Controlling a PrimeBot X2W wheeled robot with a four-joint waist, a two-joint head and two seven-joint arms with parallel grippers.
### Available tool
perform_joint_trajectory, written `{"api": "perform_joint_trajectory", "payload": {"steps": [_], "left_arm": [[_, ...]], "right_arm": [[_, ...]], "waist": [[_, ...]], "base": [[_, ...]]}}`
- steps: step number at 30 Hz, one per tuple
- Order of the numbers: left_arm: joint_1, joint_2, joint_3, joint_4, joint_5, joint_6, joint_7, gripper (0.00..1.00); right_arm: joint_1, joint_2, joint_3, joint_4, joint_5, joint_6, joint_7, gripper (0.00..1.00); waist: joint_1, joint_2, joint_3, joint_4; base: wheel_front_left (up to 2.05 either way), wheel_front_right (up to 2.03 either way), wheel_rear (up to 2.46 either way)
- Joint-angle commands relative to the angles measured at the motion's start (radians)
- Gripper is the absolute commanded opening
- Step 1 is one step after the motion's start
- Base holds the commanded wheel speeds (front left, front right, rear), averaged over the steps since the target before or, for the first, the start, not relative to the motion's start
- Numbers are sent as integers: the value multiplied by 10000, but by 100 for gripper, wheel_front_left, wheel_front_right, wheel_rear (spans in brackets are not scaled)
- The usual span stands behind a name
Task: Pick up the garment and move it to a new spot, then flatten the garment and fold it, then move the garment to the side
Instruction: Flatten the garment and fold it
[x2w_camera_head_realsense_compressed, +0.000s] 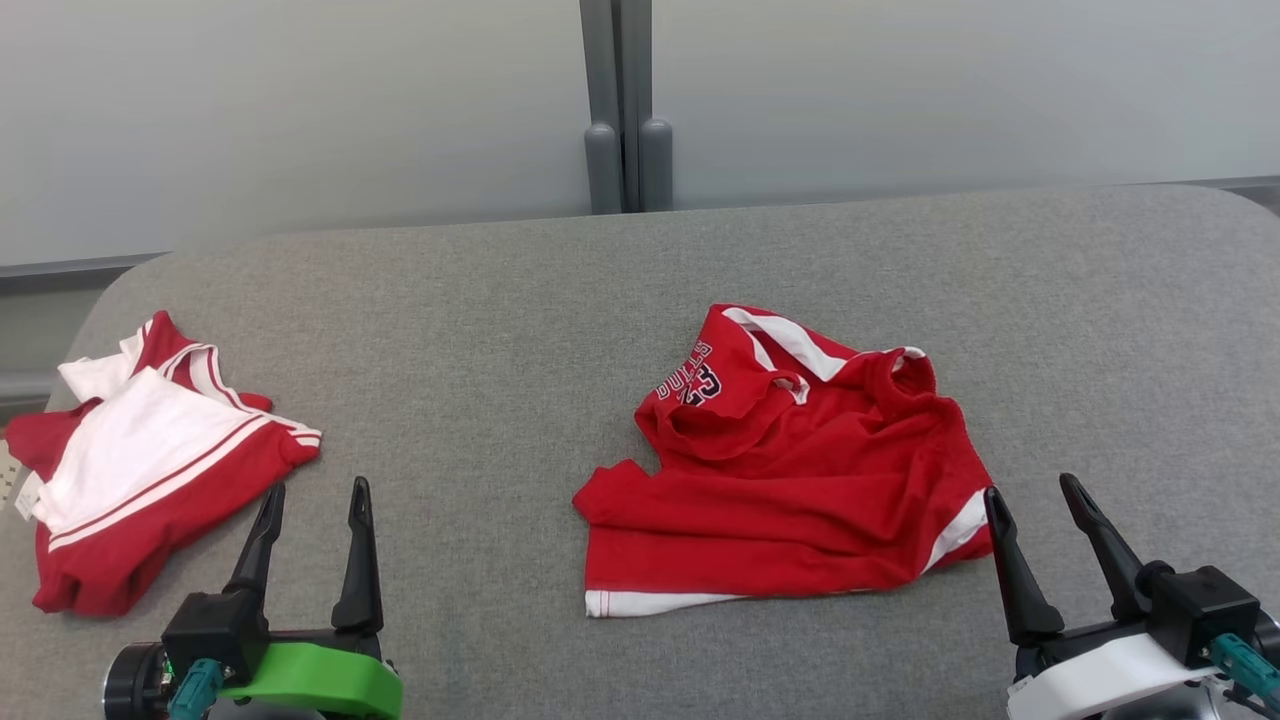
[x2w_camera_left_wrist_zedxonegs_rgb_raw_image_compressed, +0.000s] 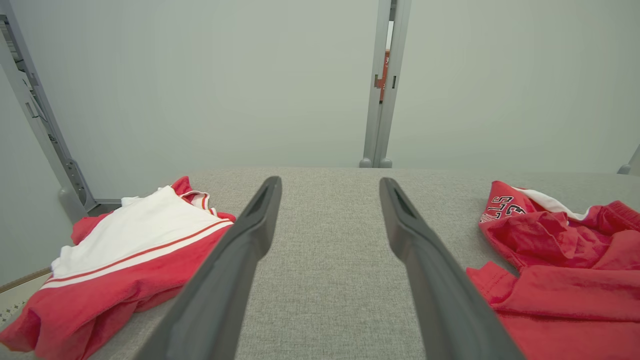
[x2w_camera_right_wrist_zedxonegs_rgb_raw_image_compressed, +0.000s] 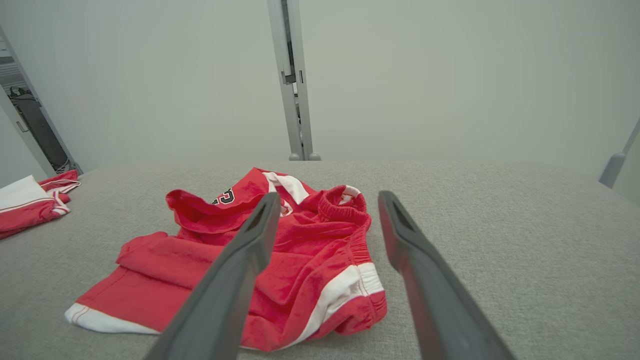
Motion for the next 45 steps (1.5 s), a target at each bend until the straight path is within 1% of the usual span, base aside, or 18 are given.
{"api": "perform_joint_trajectory", "payload": {"steps": [1, 11, 16, 19, 23, 27, 30, 33, 35, 39, 45], "left_arm": [[124, 28, 14, 9, -111, 24, -6, 100], [168, 28, -56, 79, -201, 43, -6, 100], [-70, 28, -520, 256, -293, 9, -6, 100], [-206, 28, -886, 438, -357, -24, -6, 100], [-430, 29, -1630, 824, -409, -79, -6, 100], [-675, 28, -2324, 1280, -523, -91, -6, 100], [-871, 28, -2927, 1668, -548, -126, -6, 100], [-1105, 35, -3412, 2056, -1085, -152, -6, 100], [-1247, 34, -3764, 2341, -1317, -165, -6, 100], [-1535, 34, -4276, 2825, -1381, -159, -6, 100], [-1616, 35, -5055, 3322, -1389, -172, -6, 100]], "right_arm": [[-61, 41, -8, 30, -101, 5, -5, 100], [-207, 120, -222, 218, 80, 5, 29, 100], [-576, -79, -360, 565, 139, 5, 133, 100], [-884, -319, -324, 894, 196, 5, 228, 100], [-1426, -737, -99, 1524, 335, 5, 379, 100], [-1920, -1027, 307, 2128, 582, 5, 397, 100], [-2243, -1280, 677, 2578, 1026, 5, 414, 100], [-2531, -1621, 1230, 2963, 1649, 5, 458, 100], [-2690, -1860, 1634, 3128, 2014, 5, 452, 100], [-3007, -2297, 2447, 3416, 2629, 5, 494, 100], [-3141, -2823, 3549, 3348, 3760, 5, 428, 100]], "waist": [[0, 0, -10, 5], [0, 0, 20, -29], [0, 0, 204, -44], [0, 0, 376, -66], [0, 0, 740, -108], [0, 0, 1093, -171], [0, 0, 1352, -177], [0, 0, 1607, -197], [0, 0, 1730, -212], [0, 0, 1891, -230], [0, 0, 1971, -197]], "base": [[0, 0, 0], [0, 0, 0], [0, 0, 0], [0, 0, 0], [0, 0, 0], [0, 0, 0], [0, 0, 0], [0, 0, 0], [0, 0, 0], [0, 0, 0], [0, 0, 0]]}}
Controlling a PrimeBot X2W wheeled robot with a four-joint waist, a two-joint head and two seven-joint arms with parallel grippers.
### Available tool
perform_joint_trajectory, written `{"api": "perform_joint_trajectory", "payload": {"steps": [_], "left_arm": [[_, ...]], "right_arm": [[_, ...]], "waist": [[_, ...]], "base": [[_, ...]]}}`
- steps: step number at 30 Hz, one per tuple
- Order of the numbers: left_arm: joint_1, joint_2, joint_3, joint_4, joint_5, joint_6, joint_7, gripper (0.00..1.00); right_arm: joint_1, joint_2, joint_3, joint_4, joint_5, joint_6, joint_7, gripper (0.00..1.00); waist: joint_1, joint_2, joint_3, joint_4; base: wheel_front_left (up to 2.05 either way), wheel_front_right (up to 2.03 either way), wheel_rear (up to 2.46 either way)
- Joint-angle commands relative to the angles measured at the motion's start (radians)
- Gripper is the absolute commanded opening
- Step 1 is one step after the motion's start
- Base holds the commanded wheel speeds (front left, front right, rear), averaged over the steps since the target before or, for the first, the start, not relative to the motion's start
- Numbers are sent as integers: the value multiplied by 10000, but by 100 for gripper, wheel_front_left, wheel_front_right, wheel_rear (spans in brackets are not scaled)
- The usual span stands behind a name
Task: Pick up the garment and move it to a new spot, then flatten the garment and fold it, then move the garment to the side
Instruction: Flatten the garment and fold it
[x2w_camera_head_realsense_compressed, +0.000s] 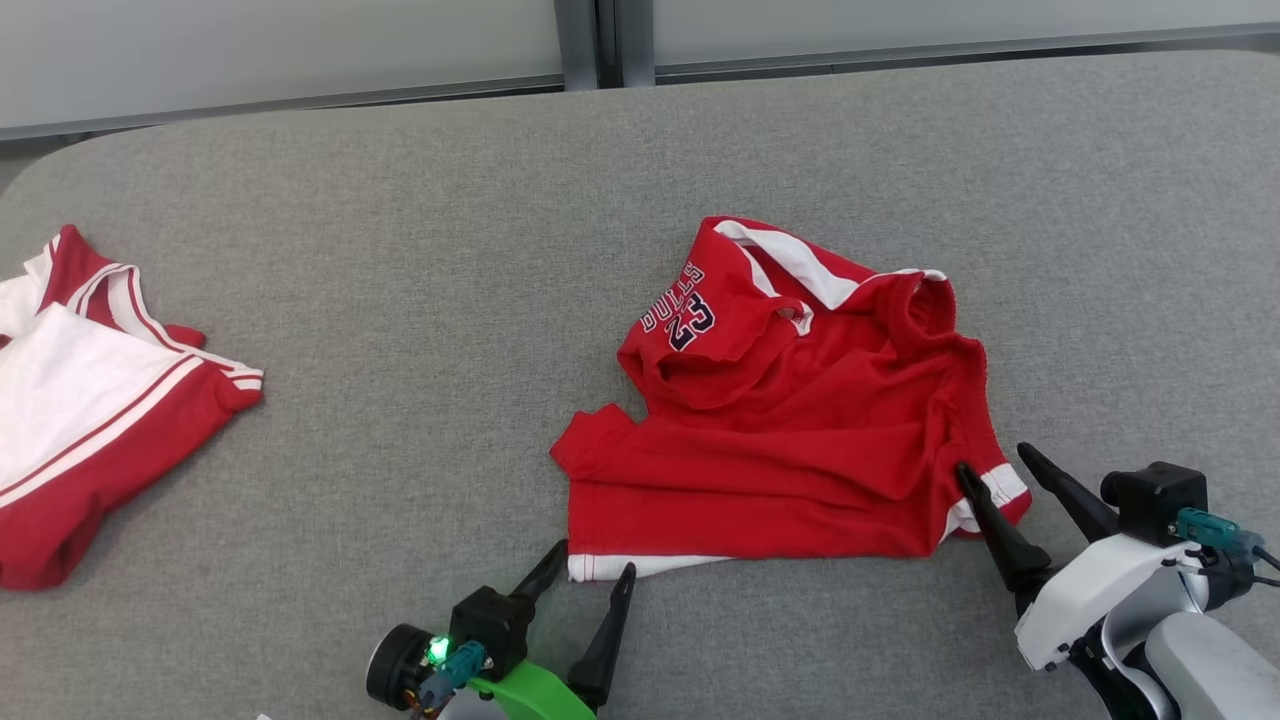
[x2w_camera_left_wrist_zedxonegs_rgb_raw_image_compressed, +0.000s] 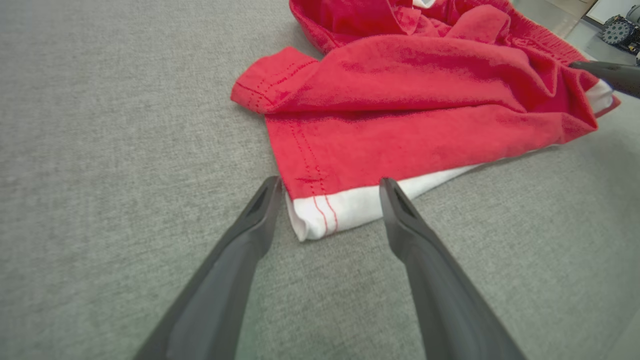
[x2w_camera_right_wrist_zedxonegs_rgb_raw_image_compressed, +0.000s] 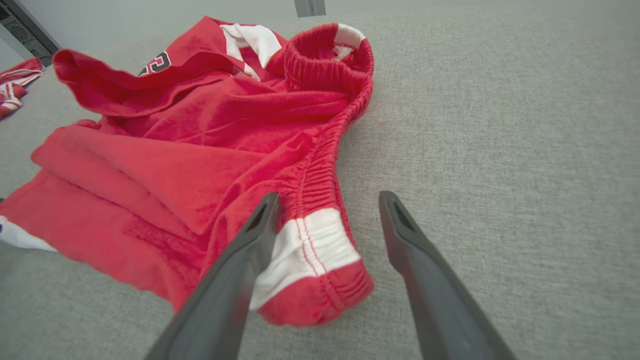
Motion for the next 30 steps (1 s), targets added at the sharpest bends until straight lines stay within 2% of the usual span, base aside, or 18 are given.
{"api": "perform_joint_trajectory", "payload": {"steps": [1, 12, 14, 15, 16, 17, 24, 30], "left_arm": [[-101, 45, -81, 86, 48, -43, -6, 100], [-383, 42, -533, 474, -423, -48, -6, 100], [-462, 45, -775, 550, -598, -49, -6, 100], [-533, 44, -904, 598, -652, -47, -6, 77], [-602, 47, -970, 641, -700, -47, -6, 47], [-661, 47, -1035, 688, -835, -48, -6, 0], [-858, 47, -810, 352, -1162, -48, -6, 0], [-1249, 92, -120, -372, -1306, -49, -6, 0]], "right_arm": [[-82, -128, 146, -48, 203, 5, -66, 100], [16, -1084, 1391, -576, 1358, 5, -100, 100], [-59, -1192, 1534, -571, 1455, 5, -43, 58], [-101, -1232, 1627, -583, 1550, 5, -22, 33], [-129, -1265, 1689, -581, 1605, 5, 2, 0], [-164, -1322, 1828, -599, 1631, 5, 28, 0], [-364, -1509, 2182, -837, 1858, 5, -378, 0], [-716, -1478, 1855, -1287, 1946, 5, -631, 0]], "waist": [[0, -1, -12, 18], [0, -1, -85, 100], [0, -1, -85, 112], [0, -1, -86, 126], [0, -1, -95, 140], [0, -1, -115, 153], [0, -1, -307, 159], [0, -1, -454, 116]], "base": [[0, 0, 0], [0, 0, 0], [0, 0, 0], [0, 0, 0], [0, 0, 0], [0, 0, 0], [0, 0, 0], [0, 0, 0]]}}
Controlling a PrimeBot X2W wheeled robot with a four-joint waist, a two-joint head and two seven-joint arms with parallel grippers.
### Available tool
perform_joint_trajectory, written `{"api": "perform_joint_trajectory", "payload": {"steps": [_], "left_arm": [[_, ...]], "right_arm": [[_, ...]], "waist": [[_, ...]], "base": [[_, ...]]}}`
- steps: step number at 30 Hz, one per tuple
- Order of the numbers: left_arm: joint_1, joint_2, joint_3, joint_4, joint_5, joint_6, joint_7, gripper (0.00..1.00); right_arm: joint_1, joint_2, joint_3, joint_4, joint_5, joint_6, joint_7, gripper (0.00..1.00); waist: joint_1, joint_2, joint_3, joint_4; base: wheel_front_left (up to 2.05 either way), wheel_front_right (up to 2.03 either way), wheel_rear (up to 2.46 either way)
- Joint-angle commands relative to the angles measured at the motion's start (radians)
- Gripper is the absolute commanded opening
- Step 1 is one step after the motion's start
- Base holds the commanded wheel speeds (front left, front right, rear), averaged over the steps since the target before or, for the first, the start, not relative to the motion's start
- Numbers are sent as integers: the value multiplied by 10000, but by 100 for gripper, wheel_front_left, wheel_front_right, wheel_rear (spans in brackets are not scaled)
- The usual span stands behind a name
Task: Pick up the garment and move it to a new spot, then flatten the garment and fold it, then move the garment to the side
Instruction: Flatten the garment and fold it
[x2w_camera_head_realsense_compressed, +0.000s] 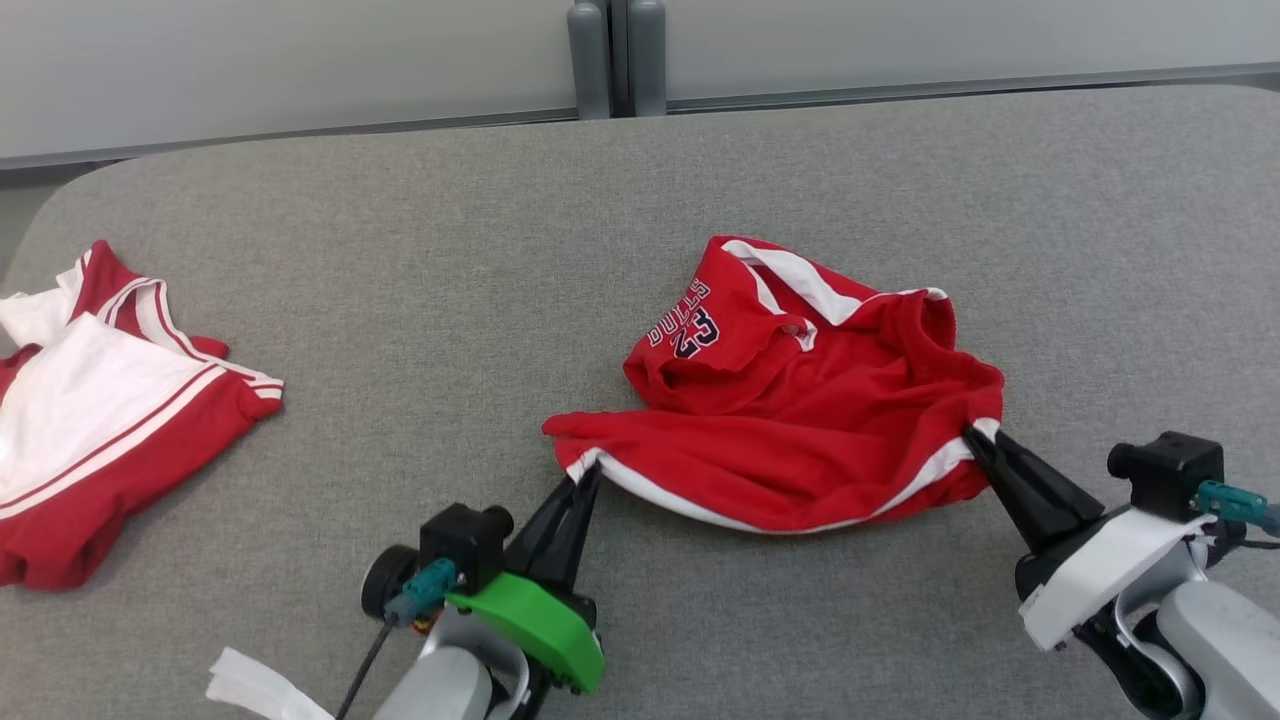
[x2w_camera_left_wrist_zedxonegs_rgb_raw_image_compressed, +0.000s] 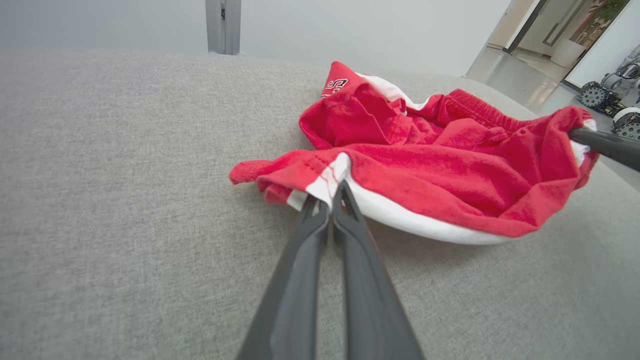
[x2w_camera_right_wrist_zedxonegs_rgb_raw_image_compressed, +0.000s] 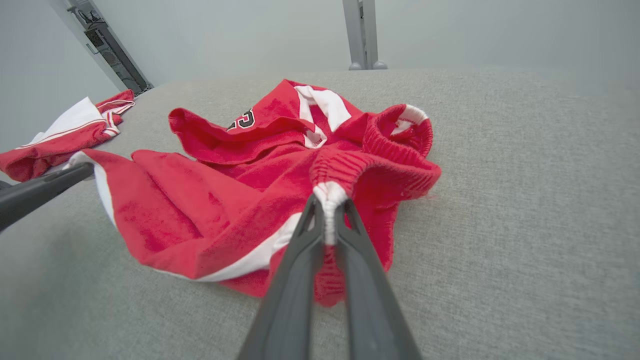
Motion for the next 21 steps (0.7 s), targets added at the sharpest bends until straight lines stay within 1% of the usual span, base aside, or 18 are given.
{"api": "perform_joint_trajectory", "payload": {"steps": [1, 4, 7, 10, 13, 14, 17, 21], "left_arm": [[-434, 140, 161, -136, 70, -47, -6, 0], [-1123, 454, 119, -180, 196, -47, -6, 0], [-2170, 828, -292, -118, 131, -47, -6, 0], [-3644, 1330, -666, 138, -223, -46, 54, 0], [-5495, 1721, -765, 557, -677, -38, 199, 0], [-5913, 1786, -776, 646, -778, -38, 224, 0], [-7857, 1872, -495, 1254, -1690, -38, 403, 0], [-10108, 1956, -500, 2076, -2212, -38, 532, 0]], "right_arm": [[-301, 27, -111, -77, 36, 5, -71, 0], [-939, 210, -183, -135, 8, 5, -110, 0], [-1902, 438, -112, 52, 101, 5, -113, 0], [-3312, 668, 139, 472, 347, 5, 45, 0], [-5048, 1033, 85, 1111, 1127, 5, 311, 0], [-5456, 1101, 57, 1278, 1327, 5, 385, 0], [-7465, 1279, 39, 2056, 1971, 5, 704, 0], [-9719, 1501, 80, 2982, 2471, 5, 973, 0]], "waist": [[0, 0, -18, -27], [0, 0, 70, -84], [0, 0, 288, -182], [0, 0, 722, -286], [0, 0, 1363, -403], [0, 0, 1502, -427], [0, 0, 2216, -506], [0, 0, 2973, -555]], "base": [[0, 0, 0], [0, 0, 0], [0, 0, 0], [0, 0, 0], [0, 0, 0], [0, 0, 0], [0, 0, 0], [0, 0, 0]]}}
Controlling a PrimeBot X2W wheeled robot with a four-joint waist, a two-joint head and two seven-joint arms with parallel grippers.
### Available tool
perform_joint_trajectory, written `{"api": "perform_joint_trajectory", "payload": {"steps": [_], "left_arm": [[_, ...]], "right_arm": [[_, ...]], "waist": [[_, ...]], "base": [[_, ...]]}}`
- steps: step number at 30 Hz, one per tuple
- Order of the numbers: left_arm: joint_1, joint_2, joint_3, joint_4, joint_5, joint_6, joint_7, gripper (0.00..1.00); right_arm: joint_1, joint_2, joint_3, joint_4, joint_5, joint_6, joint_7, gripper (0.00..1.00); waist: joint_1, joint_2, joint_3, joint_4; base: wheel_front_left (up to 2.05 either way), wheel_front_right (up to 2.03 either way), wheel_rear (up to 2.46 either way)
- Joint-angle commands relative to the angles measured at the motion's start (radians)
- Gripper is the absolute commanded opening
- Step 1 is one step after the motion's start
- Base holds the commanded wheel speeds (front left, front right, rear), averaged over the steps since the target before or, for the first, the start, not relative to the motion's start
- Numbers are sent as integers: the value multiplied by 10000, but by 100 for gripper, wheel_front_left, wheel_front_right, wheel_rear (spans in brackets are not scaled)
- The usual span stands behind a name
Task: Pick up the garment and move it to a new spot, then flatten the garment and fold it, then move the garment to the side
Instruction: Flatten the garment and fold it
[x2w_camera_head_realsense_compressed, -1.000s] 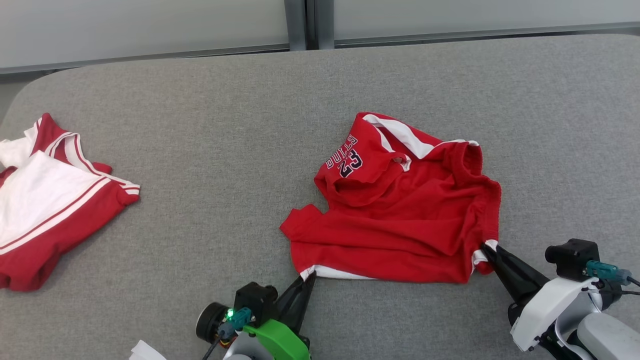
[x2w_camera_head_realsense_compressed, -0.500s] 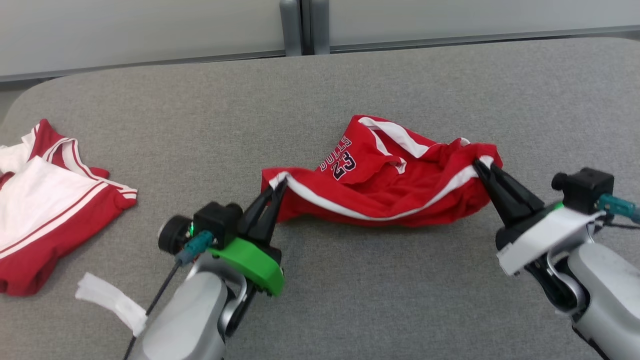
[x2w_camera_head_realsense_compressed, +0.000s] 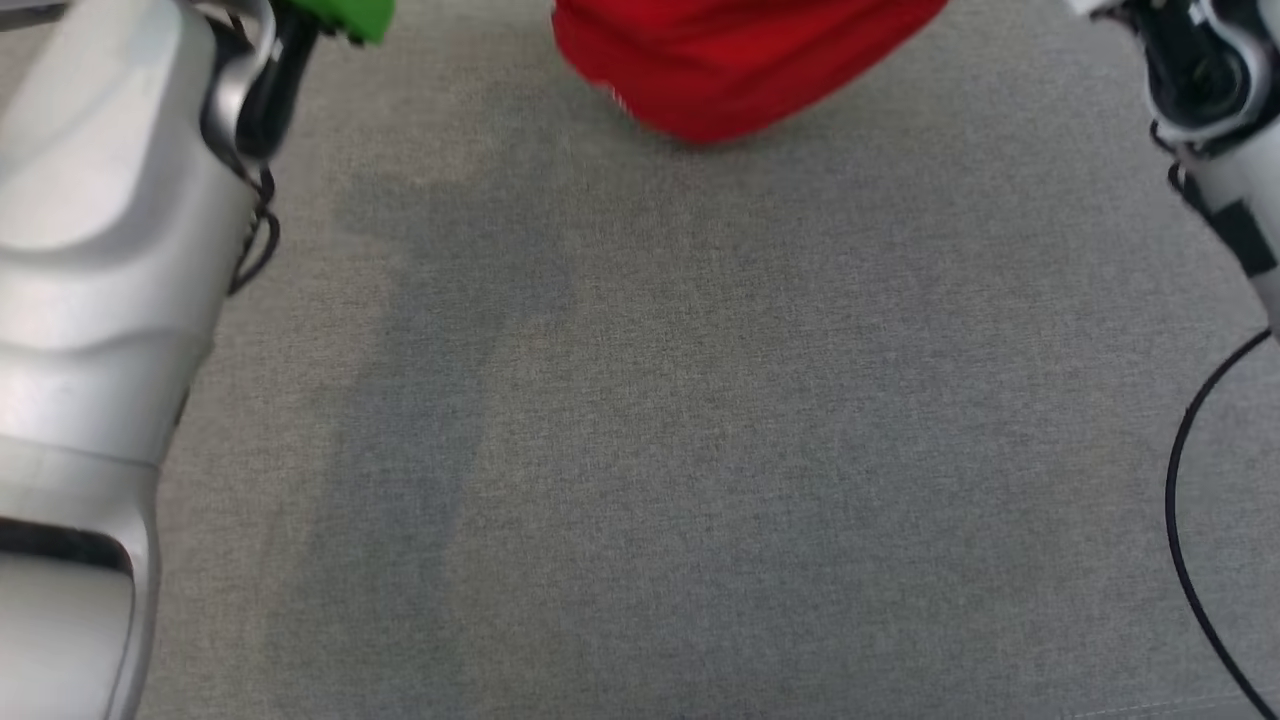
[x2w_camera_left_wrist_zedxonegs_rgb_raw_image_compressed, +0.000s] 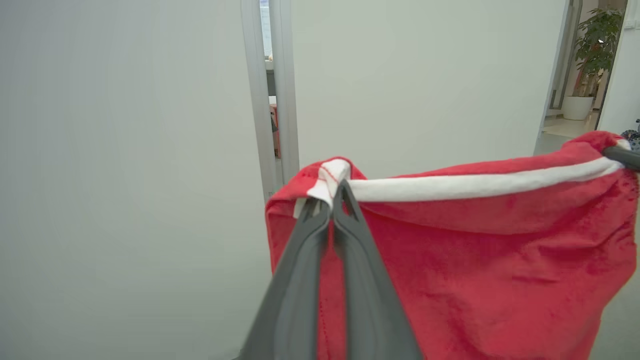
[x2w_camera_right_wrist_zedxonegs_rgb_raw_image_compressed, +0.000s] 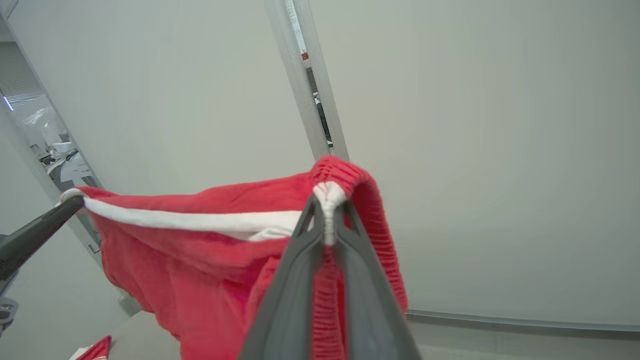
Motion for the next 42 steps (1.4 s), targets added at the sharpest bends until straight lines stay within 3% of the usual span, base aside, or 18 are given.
{"api": "perform_joint_trajectory", "payload": {"steps": [1, 4, 7, 11, 16, 22, 27, 33, 42], "left_arm": [[-529, -11, -46, 236, -246, -23, -7, 0], [-2767, 9, -382, 1006, -487, -24, -205, 0], [-3597, -64, -523, 1332, -685, -24, -382, 0], [-3972, -74, -788, 1496, -880, -24, -509, 0], [-3149, -24, -1203, 1365, -998, -24, -562, 0], [-715, 289, -517, -19, -789, -24, -570, 0], [2426, 329, 540, -1631, -221, 10, -563, 0], [6277, -116, 1326, -3267, 720, 341, -563, 0], [9802, -659, 1639, -4084, 1834, 264, -562, 0]], "right_arm": [[-581, 40, 76, 259, 64, 5, 64, 0], [-2697, 172, 397, 1325, -10, 5, -193, 0], [-3392, 273, 708, 1691, 71, 5, -435, 0], [-3683, 277, 1277, 1802, 326, 5, -611, 0], [-2902, 26, 2084, 1499, 774, 5, -840, 0], [-884, -686, 2891, 370, 1265, 5, -1069, 0], [1477, -1140, 2264, -1176, 1195, 5, -1064, 0], [4653, -1680, 1475, -2943, 523, 5, -1068, 0], [8233, -1647, 743, -3930, -611, 5, -1070, 0]], "waist": [[-2, 0, 1041, -182], [-2, 0, 1456, -272], [-2, 0, 1553, -313], [-2, 0, 1718, -338], [-2, 0, 1823, -216], [-2, 0, 1551, -186], [-2, 0, 947, -126], [-2, 0, 219, 23], [-2, 0, -920, 53]], "base": [[0, 0, 0], [0, 0, 0], [0, 0, 0], [0, 0, 0], [0, 0, 0], [0, 0, 0], [0, 0, 0], [0, 0, 0], [0, 0, 0]]}}
